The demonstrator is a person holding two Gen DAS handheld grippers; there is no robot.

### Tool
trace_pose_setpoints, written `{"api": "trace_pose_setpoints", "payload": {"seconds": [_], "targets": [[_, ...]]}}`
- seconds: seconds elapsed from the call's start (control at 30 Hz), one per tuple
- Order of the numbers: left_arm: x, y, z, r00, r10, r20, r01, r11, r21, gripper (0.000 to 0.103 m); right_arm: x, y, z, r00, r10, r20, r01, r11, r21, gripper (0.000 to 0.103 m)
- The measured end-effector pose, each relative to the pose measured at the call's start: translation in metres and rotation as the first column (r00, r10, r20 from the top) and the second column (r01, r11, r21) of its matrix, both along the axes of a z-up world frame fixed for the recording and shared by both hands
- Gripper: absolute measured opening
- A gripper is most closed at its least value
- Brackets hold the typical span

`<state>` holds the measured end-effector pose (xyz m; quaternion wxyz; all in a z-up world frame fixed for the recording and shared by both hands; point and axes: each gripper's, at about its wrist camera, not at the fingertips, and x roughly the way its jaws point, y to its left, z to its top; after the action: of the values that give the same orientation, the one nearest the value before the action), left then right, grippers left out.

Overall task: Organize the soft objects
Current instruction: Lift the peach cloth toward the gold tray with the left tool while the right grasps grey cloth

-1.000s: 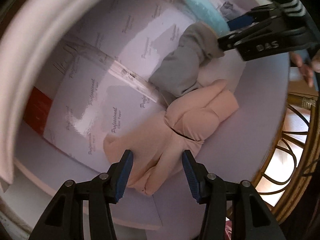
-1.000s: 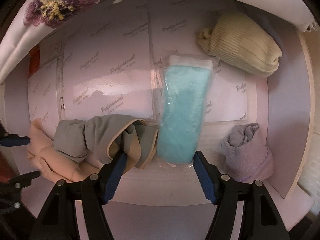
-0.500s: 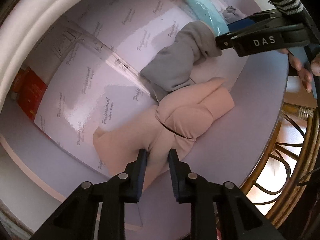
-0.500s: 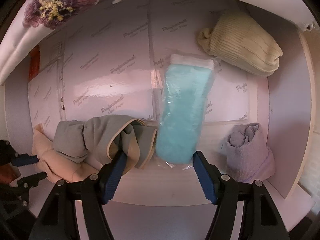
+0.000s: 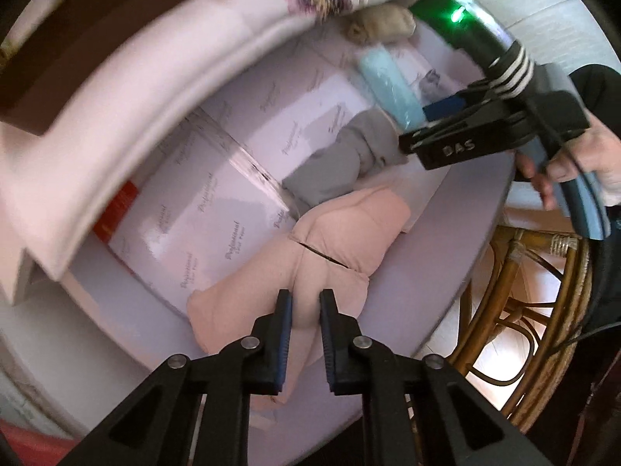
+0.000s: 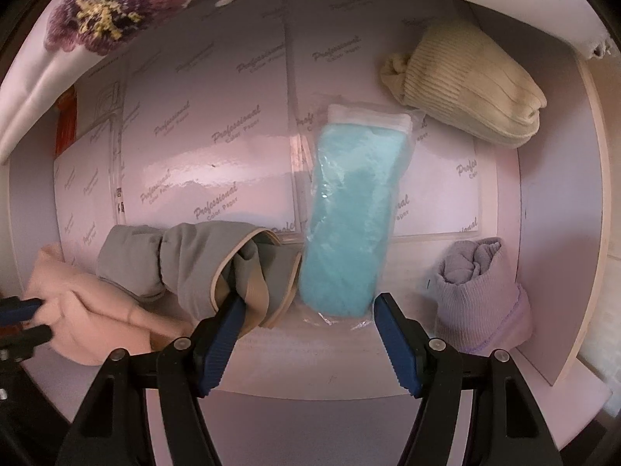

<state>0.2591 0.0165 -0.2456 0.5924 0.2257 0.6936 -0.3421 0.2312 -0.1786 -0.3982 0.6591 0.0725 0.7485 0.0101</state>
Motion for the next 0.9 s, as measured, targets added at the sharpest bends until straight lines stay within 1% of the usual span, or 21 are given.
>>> {"api": "trace_pose_setpoints", "payload": {"seconds": [0.03,0.1,0.13,0.17,0.27,0.37,0.43,0.5,0.53,0.57,0.6,0.63,0.7,0.73,0.77,0.83,0.9], "targets": [[0.0,0.002,0.004,1.0,0.006,0.009,-0.006,1.0,-0.003,0.013,0.0,0.0,0.0,1.0,0.0,0.0,0.0,1.0,0.001,0.07],[0.004,0.001,0.023,0.999,0.024,0.031,-0.024,1.0,-0.012,0.013,0.0,0.001,0.001,1.0,0.001,0.001,-0.001,1.0,0.0,0.07],[0.003,0.003,0.03,0.998,0.035,0.044,-0.034,0.999,-0.027,0.013,0.0,0.0,0.001,1.0,0.0,0.001,0.0,1.0,0.002,0.07],[0.008,0.002,0.045,0.998,0.046,0.051,-0.044,0.998,-0.037,0.013,0.0,0.0,0.002,1.0,-0.003,0.002,0.003,1.0,0.005,0.07],[0.01,0.008,0.063,0.993,0.085,0.082,-0.079,0.994,-0.074,0.013,0.002,-0.001,0.009,1.0,-0.011,0.015,0.011,1.0,0.014,0.07],[0.01,0.012,0.081,0.985,0.141,0.103,-0.128,0.984,-0.121,0.013,0.004,-0.003,0.017,0.998,-0.023,0.051,0.021,0.999,0.029,0.07],[0.009,0.014,0.09,0.977,0.18,0.113,-0.161,0.974,-0.158,0.013,0.007,-0.002,0.027,0.995,-0.021,0.101,0.016,0.999,0.051,0.072],[0.009,0.017,0.102,0.968,0.224,0.116,-0.198,0.959,-0.203,0.013,0.011,0.004,0.035,0.99,-0.005,0.14,-0.007,0.996,0.089,0.078],[0.01,0.018,0.105,0.962,0.245,0.118,-0.215,0.95,-0.225,0.013,0.012,0.008,0.037,0.989,0.008,0.149,-0.024,0.994,0.106,0.085],[0.01,0.021,0.111,0.956,0.266,0.121,-0.231,0.941,-0.247,0.013,0.013,0.012,0.038,0.988,0.026,0.154,-0.046,0.991,0.123,0.087],[0.011,0.023,0.114,0.95,0.286,0.121,-0.247,0.932,-0.264,0.013,0.014,0.017,0.037,0.987,0.052,0.15,-0.071,0.989,0.13,0.087],[0.012,0.028,0.119,0.941,0.317,0.116,-0.274,0.917,-0.289,0.013,0.015,0.021,0.033,0.987,0.073,0.14,-0.092,0.987,0.133,0.087],[0.012,0.035,0.126,0.926,0.362,0.109,-0.312,0.894,-0.323,0.013,0.014,0.024,0.027,0.989,0.093,0.115,-0.108,0.986,0.131,0.088],[0.013,0.039,0.13,0.917,0.385,0.101,-0.331,0.878,-0.345,0.013,0.015,0.026,0.025,0.988,0.102,0.114,-0.116,0.985,0.127,0.088],[0.014,0.044,0.135,0.906,0.414,0.092,-0.354,0.857,-0.374,0.013,0.016,0.028,0.024,0.987,0.115,0.115,-0.129,0.984,0.123,0.088],[0.014,0.049,0.144,0.889,0.449,0.087,-0.379,0.83,-0.41,0.012,0.017,0.033,0.025,0.982,0.147,0.122,-0.161,0.981,0.11,0.087],[0.015,0.052,0.15,0.876,0.474,0.085,-0.395,0.808,-0.437,0.012,0.016,0.041,0.024,0.975,0.185,0.124,-0.196,0.977,0.084,0.084]]}}
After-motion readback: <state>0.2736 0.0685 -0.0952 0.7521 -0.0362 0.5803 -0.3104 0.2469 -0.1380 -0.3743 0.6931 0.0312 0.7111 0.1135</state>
